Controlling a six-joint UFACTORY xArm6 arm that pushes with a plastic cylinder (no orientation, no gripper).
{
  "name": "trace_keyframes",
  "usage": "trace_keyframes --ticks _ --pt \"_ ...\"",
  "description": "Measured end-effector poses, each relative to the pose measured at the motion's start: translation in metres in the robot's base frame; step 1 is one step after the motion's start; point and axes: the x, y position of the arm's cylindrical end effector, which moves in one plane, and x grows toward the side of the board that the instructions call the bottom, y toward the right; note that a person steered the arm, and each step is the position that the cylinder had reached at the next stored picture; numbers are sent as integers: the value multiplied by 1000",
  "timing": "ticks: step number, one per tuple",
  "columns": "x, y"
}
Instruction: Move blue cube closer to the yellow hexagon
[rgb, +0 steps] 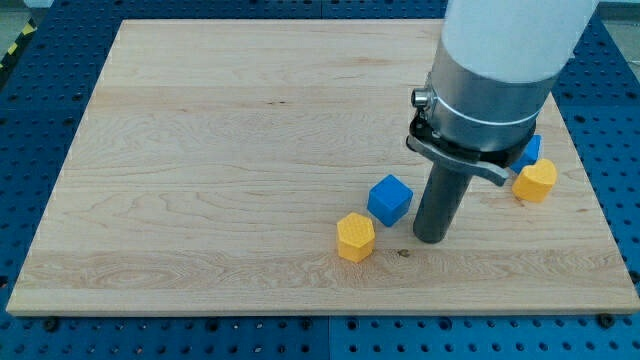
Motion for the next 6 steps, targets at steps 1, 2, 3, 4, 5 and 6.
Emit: trace_keyframes --ticks 1,2,3,4,5,6 --pt "-25 0" --pt "-26 0" --pt "-26 -12" --pt "-30 -36" --pt "-26 -21" --pt "-12 51"
